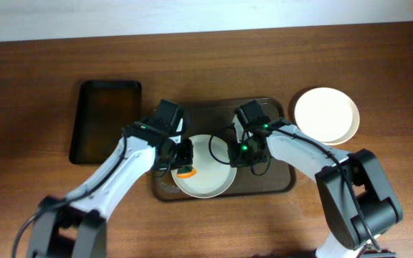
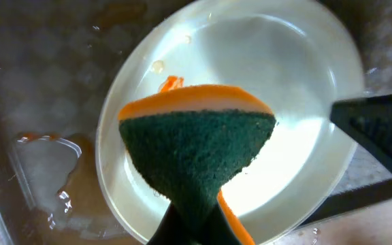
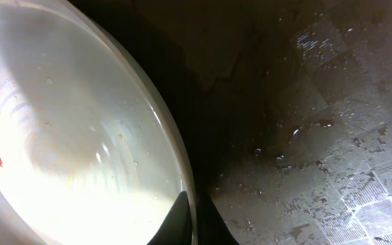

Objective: Clean dirty plates on tray and stack at the side
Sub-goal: 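Scrub the last plate with the sponge in the left gripper while right holds it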

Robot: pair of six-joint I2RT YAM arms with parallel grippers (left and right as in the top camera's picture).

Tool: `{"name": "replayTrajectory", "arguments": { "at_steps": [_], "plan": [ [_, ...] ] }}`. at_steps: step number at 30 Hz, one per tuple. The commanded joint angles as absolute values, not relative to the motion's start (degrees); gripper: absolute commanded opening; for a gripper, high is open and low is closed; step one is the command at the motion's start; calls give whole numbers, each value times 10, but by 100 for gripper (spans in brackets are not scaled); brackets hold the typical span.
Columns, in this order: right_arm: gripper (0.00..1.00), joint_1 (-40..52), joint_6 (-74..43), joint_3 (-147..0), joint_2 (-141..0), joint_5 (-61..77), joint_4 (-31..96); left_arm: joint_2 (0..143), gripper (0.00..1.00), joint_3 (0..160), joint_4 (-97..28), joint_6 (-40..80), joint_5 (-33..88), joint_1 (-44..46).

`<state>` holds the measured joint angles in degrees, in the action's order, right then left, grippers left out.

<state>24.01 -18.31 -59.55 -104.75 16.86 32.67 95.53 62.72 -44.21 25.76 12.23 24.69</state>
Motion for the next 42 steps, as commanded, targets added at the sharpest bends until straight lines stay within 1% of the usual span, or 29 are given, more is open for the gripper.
{"name": "replayTrajectory", "arguments": {
  "at_steps": [1,3,8,11,13,16,19,22,26,28,29,30,33,35,38,42],
  "plan": [
    [4,244,-189,-584,-1065,158,326,1018,0,623,-404,213,198,248],
    [4,244,-189,-584,-1065,156,325,1056,0,623,-362,192,233,256],
    [4,244,-189,-584,-1065,156,325,1079,0,623,-321,204,217,271],
    [4,244,-189,-584,-1065,156,326,1088,0,609,-317,255,123,271],
    [4,244,-189,-584,-1065,156,325,1091,0,593,-303,255,94,271],
    [4,244,-189,-584,-1065,156,325,1091,0,558,-301,255,-43,271],
    [4,244,-189,-584,-1065,154,325,1091,0,560,-348,257,-182,271],
    [4,244,-189,-584,-1065,146,326,1090,0,606,-427,261,-223,271],
    [4,244,-189,-584,-1065,144,328,1089,0,735,-564,300,-223,271],
    [4,244,-189,-584,-1065,143,328,1088,0,782,-612,315,-221,271],
    [4,244,-189,-584,-1065,143,327,1087,0,825,-651,321,-204,271],
    [4,244,-189,-584,-1065,143,327,1086,0,837,-654,320,-166,271],
    [4,244,-189,-584,-1065,144,326,1087,0,831,-628,270,-6,271],
    [4,244,-189,-584,-1065,144,327,1087,0,820,-600,268,51,271],
    [4,244,-189,-584,-1065,144,327,1088,0,768,-543,267,69,271],
    [4,244,-189,-584,-1065,144,327,1088,0,661,-439,267,81,271]
  ]
}}
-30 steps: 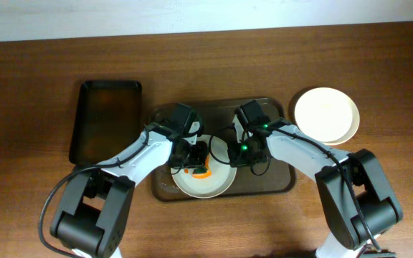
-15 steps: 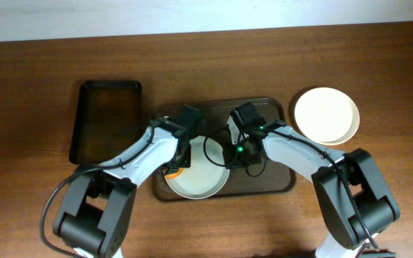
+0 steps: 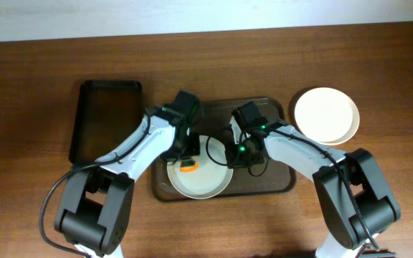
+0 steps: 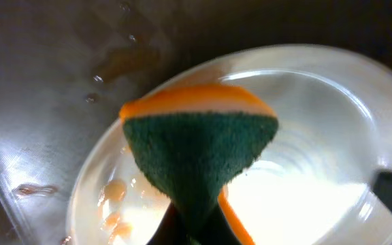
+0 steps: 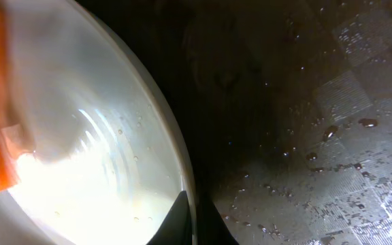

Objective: Clean dirty plates on tray and stack at the side
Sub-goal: 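Scrub the last plate with the sponge in the left gripper while right holds it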

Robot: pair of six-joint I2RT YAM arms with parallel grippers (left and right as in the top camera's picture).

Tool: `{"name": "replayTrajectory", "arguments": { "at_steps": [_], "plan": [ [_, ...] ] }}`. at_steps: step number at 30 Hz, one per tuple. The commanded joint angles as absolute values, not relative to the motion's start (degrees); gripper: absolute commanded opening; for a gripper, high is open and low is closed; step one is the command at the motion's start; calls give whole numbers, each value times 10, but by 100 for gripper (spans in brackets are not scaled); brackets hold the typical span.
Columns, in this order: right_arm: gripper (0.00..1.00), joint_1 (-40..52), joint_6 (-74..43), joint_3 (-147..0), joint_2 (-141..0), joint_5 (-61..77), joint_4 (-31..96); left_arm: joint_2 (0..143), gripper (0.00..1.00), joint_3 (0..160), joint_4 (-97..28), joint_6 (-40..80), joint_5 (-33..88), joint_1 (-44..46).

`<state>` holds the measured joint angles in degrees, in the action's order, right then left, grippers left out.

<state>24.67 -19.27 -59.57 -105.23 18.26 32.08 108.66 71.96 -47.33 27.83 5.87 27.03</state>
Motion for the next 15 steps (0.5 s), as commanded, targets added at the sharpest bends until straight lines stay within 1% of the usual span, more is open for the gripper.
{"name": "replayTrajectory", "arguments": {
  "at_steps": [1,3,6,8,10,12,15],
  "plan": [
    [4,244,-189,-584,-1065,144,327,1088,0,641,-425,267,74,271],
    [4,244,-189,-584,-1065,143,326,1088,0,625,-435,267,-2,271],
    [4,244,-189,-584,-1065,144,325,1083,0,641,-487,300,-110,271],
    [4,244,-189,-584,-1065,143,326,1071,0,682,-553,306,-171,271],
    [4,244,-189,-585,-1065,143,328,1046,0,765,-673,371,-242,271],
    [4,244,-189,-596,-1056,143,353,1012,0,830,-745,406,-241,271],
    [4,244,-189,-637,-1018,126,409,939,0,846,-756,405,-185,271]
  ]
}}
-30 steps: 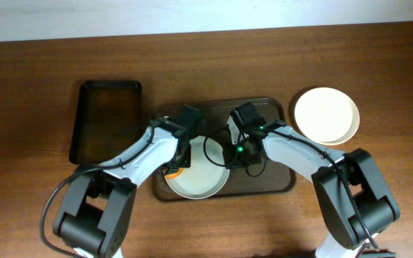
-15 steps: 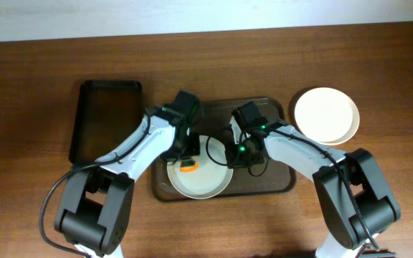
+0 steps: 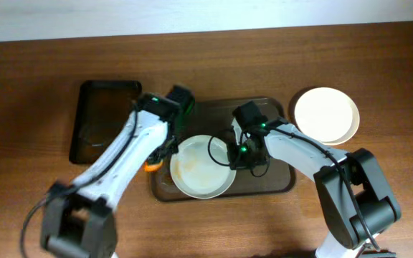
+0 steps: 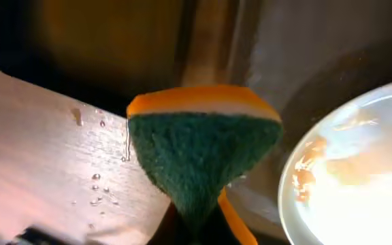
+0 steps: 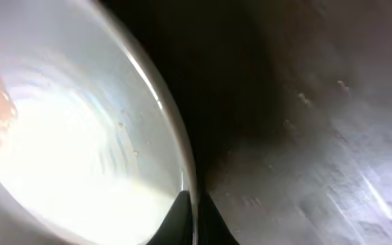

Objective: Clean dirty plates on tray and stack at the side
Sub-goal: 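Scrub the last plate with the sponge in the left gripper while right holds it, then lift the last plate with the right gripper and stack it on the pile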

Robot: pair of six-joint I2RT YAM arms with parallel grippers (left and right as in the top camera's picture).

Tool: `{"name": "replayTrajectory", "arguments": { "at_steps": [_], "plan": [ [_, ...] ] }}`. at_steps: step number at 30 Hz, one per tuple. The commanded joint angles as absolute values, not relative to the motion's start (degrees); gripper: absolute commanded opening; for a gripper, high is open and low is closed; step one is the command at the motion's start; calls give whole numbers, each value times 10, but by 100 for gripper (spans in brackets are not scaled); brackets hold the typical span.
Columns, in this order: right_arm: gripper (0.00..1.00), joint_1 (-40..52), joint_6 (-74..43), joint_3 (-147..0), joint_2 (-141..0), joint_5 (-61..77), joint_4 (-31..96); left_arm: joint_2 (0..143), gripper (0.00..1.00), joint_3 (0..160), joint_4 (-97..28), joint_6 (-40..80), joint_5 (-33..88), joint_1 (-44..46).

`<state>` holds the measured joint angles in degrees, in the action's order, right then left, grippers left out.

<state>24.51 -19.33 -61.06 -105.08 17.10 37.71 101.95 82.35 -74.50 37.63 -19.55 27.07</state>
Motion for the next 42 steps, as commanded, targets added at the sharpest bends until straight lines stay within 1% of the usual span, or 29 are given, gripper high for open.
{"name": "replayTrajectory", "arguments": {
  "at_steps": [1,4,7,11,13,14,16,19,21,22,28,31,32,33,35,36,37,38,39,40,42],
  "plan": [
    [4,244,-189,-649,-1005,107,422,919,0,845,-760,405,-171,271],
    [4,244,-189,-708,-960,-10,503,874,0,845,-771,389,-120,271],
    [4,252,-189,-827,-928,-122,634,873,0,839,-756,379,-98,271],
    [4,294,-189,-980,-926,-297,772,873,0,797,-705,377,-72,271],
    [4,323,-189,-1038,-926,-369,815,873,0,764,-675,377,-72,271],
    [4,331,-189,-1051,-926,-392,825,873,0,752,-664,377,-72,271],
    [4,355,-189,-1073,-926,-506,872,873,0,720,-628,377,-72,271],
    [4,369,-188,-1073,-926,-579,898,873,0,690,-589,377,-60,271],
    [4,386,-163,-1074,-926,-667,918,873,0,660,-545,377,-42,271],
    [4,394,-163,-1074,-926,-688,927,873,0,648,-530,377,-38,271],
    [4,404,-189,-1074,-926,-703,912,873,0,587,-436,377,-9,271],
    [4,404,-189,-1074,-926,-736,899,873,0,560,-389,377,22,271],
    [4,399,-189,-1074,-926,-731,889,873,0,555,-383,377,22,271],
    [4,381,-190,-1074,-926,-698,870,873,0,549,-377,377,22,271],
    [4,313,-189,-1074,-926,-584,830,873,0,541,-376,374,22,271],
    [4,254,-189,-1073,-926,-503,805,873,0,540,-376,363,22,271],
    [4,213,-189,-1073,-926,-451,790,873,0,540,-376,357,22,271],
    [4,161,-187,-1071,-928,-399,773,873,0,540,-377,350,22,271],
    [4,89,-164,-1064,-933,-335,751,873,0,540,-378,344,22,271],
    [4,48,-154,-1060,-938,-303,742,873,0,539,-378,342,22,271],
    [4,-73,-152,-1053,-966,-186,720,873,0,539,-378,342,22,271]
  ]
}}
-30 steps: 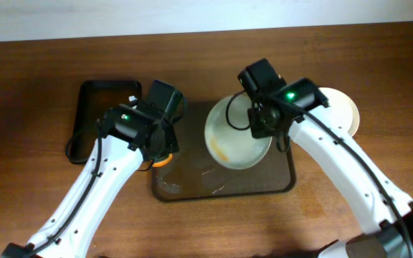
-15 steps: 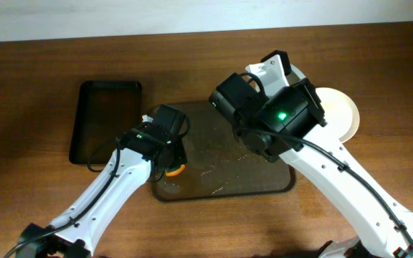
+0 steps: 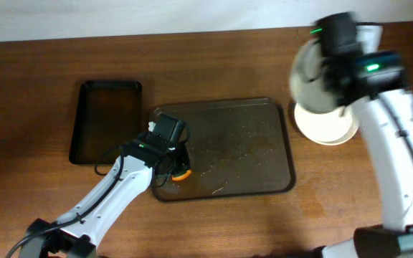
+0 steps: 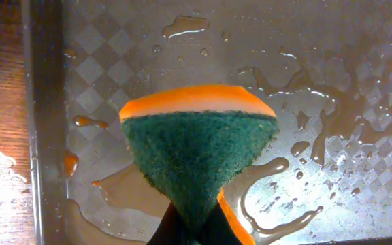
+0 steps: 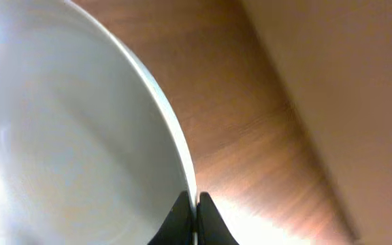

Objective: Clean dirty plates on tray and stack at the side
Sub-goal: 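Lift the last plate with the right gripper and stack it on the pile, then place the sponge back into the small black tray with the left gripper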

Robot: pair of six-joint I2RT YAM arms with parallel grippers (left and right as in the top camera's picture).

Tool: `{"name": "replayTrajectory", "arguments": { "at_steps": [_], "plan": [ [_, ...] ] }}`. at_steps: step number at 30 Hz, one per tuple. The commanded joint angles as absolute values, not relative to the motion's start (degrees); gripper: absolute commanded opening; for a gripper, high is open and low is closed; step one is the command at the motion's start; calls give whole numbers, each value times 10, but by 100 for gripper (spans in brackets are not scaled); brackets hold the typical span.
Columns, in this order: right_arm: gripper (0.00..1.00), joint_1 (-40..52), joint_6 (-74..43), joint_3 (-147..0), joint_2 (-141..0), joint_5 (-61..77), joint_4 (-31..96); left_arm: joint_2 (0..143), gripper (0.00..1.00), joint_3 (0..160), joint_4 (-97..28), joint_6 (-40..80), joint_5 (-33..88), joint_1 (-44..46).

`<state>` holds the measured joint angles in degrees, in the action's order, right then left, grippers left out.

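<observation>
My right gripper [image 5: 196, 201] is shut on the rim of a white plate [image 3: 312, 72], held tilted in the air above the stack of white plates [image 3: 328, 125] at the table's right. In the right wrist view the plate [image 5: 73, 136] fills the left half. My left gripper [image 4: 194, 228] is shut on a green and orange sponge [image 4: 199, 156], low over the front left corner of the wet brown tray [image 3: 253, 143]. The sponge [image 3: 181, 173] shows orange from overhead. No plate lies on the tray.
A dark rectangular bin [image 3: 106, 118] stands left of the tray. Puddles of brownish water [image 4: 121, 194] and drops lie on the tray's checkered floor. The wooden table [image 3: 41, 193] runs all round, with a pale wall along the back.
My right gripper has carried the plate off the tray to above the stack at the right. My left gripper with the sponge has moved from the tray's left edge to over its front left corner.
At first my right gripper pinched the plate's rim on the tray while the sponge in my left gripper was on the plate's stained floor. The sponge was then further in on the plate, then off beside the tray. Now the plate hangs over the stack.
</observation>
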<state>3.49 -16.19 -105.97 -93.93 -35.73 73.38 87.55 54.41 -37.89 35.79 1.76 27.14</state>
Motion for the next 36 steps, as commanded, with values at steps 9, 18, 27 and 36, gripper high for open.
{"name": "replayTrajectory", "arguments": {
  "at_steps": [9,18,27,36],
  "plan": [
    [27,-229,-109,-1053,-1174,84,714,873,0,539,-371,342,22,271],
    [30,-213,-24,-1053,-1126,388,817,853,0,581,-343,324,-48,190],
    [41,79,70,-1053,-1094,368,858,942,2,601,-233,259,-116,4],
    [47,315,-65,-1053,-1054,233,790,944,98,603,-237,241,-85,-3]
  ]
}}
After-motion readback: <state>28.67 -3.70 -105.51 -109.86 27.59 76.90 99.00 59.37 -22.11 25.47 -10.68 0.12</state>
